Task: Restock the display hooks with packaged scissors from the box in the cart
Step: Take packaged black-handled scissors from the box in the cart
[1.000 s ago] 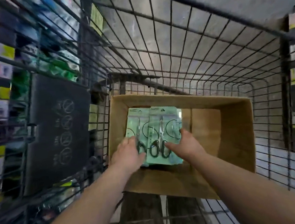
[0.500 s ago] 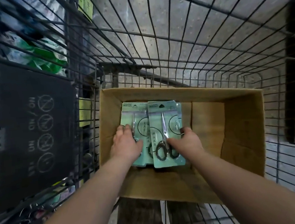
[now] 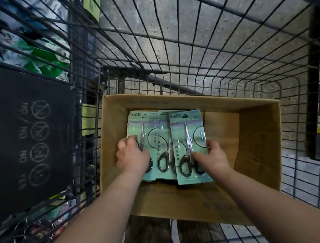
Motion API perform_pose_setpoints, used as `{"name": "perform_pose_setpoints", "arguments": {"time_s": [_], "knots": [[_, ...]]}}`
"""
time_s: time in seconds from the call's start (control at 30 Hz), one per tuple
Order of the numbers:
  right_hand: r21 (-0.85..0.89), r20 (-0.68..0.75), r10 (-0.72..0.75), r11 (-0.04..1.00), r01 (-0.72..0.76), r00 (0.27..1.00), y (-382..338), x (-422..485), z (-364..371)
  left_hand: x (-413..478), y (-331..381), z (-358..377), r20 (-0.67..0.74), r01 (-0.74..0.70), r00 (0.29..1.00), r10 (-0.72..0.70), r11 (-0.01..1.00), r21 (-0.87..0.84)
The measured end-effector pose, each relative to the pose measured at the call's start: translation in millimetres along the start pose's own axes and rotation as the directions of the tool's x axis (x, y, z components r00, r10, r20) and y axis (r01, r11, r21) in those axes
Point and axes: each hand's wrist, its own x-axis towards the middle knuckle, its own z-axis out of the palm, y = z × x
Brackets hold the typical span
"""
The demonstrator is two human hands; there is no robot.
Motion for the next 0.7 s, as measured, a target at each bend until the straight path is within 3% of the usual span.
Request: {"name": "perform_pose_setpoints", "arguments": {"time_s": [0.2, 0.37, 0.7], "knots": [[0.006, 0.010, -0.029, 1.000, 0.029, 1.000, 2.8, 1.3, -1.6, 4.6, -0.2, -2.2, -0.120, 0.071, 0.989, -0.088, 0.988, -0.138], [0.029, 0.019, -0.059, 0.998, 0.059, 0.998, 3.5, -3.1, -1.8, 0.8, 3.1, -10.4, 0.025, 0.208, 0.973, -0.230, 0.825, -0.526], [0.023, 0.085, -0.098, 0.995, 0.096, 0.992, -15.2, -31.3, -14.3, -35.0, 1.6, -33.4, 0.077, 0.203, 0.977, -0.198, 0.770, -0.605]]}}
